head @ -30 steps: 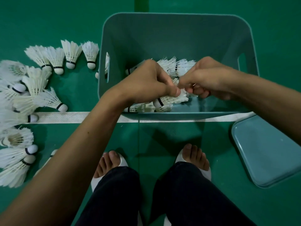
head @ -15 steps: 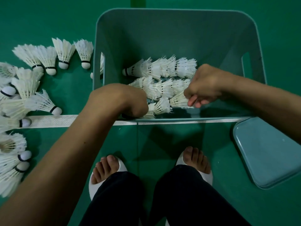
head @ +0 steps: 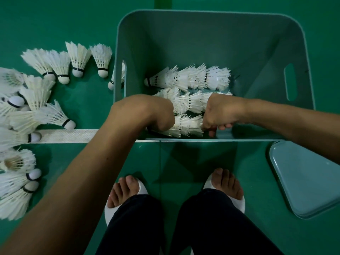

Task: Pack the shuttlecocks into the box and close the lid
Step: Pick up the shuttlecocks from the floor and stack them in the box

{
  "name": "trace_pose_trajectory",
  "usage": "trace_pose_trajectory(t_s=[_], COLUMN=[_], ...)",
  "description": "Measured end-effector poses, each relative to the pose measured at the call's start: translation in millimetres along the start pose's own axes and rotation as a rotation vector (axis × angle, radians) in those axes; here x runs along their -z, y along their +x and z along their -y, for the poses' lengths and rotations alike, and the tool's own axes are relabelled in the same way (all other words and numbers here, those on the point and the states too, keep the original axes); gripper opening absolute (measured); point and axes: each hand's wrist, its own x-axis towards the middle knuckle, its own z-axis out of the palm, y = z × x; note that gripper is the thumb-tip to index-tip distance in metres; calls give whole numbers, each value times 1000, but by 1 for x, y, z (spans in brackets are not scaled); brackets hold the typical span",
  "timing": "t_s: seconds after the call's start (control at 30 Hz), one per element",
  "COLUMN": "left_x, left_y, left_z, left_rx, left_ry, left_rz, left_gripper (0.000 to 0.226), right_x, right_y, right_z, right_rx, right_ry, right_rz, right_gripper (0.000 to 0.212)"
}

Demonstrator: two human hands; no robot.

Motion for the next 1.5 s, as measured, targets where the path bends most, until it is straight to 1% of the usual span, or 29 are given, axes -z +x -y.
trace_pose_trajectory(t_s=[0.07,0.13,0.17,0.2,0.23,0.3,0.37,0.43,0.47,0.5,0.53,0.57,0.67,0.73,0.8,0.87,0.9,0.93,0.97,1.0,1.03,1.07,1.1,1.13,1.2,1.3,1.37,1.43,1.5], left_x=[-1,0,2,4,4,-3,-22,-50,-65,-81,-96,-113,-171,-210,-241,-258,-261,-262,-262,-259,-257,-254,-252,-250,-245,-231,-219,-208,-201], left_y=[-8,-26,-38,-50,-64,-93,-113,-123,-126,-127,-127,-126,-123,-124,-128,-131,-131,-130,-128,-125,-119,-112,-104,-97,-87,-78,-71,-62,-56], left_z=[1,3,7,11,17,30,45,60,70,80,91,101,134,154,170,187,198,208,218,223,226,227,227,227,226,224,227,230,233], left_rx=[-4,-15,-32,-61,-105,-210,-249,-212,-162,-94,-8,91,458,689,850,947,1001,1065,1129,1171,1155,1094,1011,973,974,1027,1023,1020,1002], left_ry=[-6,-59,-113,-189,-283,-509,-686,-795,-826,-848,-873,-906,-1048,-1142,-1261,-1442,-1477,-1461,-1424,-1393,-1398,-1427,-1462,-1464,-1451,-1426,-1388,-1331,-1277], left_rz=[-55,-174,-269,-381,-503,-740,-941,-1109,-1183,-1250,-1300,-1334,-1375,-1349,-1305,-1341,-1373,-1356,-1267,-1140,-1023,-942,-920,-930,-1004,-1144,-1189,-1185,-1207], left_gripper=[41,39,37,36,34,29,23,20,19,18,17,16,14,18,24,31,37,48,59,71,84,95,102,105,99,89,86,81,71], right_x=[4,15,21,26,30,30,14,-16,-37,-58,-80,-100,-145,-163,-177,-188,-195,-202,-211,-221,-231,-242,-251,-258,-269,-277,-277,-271,-264], right_y=[-7,-20,-29,-38,-49,-75,-105,-128,-134,-134,-130,-122,-88,-67,-55,-48,-46,-44,-43,-41,-40,-40,-40,-40,-35,-22,-17,-13,-6], right_z=[1,7,11,14,18,29,48,75,90,105,119,132,156,160,162,165,168,172,177,184,189,194,199,202,205,200,194,189,185], right_rx=[11,6,17,45,84,209,398,647,770,872,933,949,879,849,869,951,1004,1051,1082,1104,1114,1112,1106,1102,1084,1009,949,878,809], right_ry=[-100,-176,-212,-230,-198,-3,228,400,417,386,319,228,-70,-221,-350,-474,-493,-486,-489,-525,-594,-674,-743,-793,-821,-756,-709,-655,-584], right_rz=[-10,-35,-95,-191,-305,-512,-619,-641,-625,-596,-563,-533,-381,-251,-185,-199,-207,-201,-179,-152,-130,-105,-77,-53,-62,-177,-232,-272,-327], right_gripper=[27,31,31,32,33,33,33,35,38,41,43,42,33,28,27,30,31,34,38,46,55,63,67,69,75,85,88,85,74])
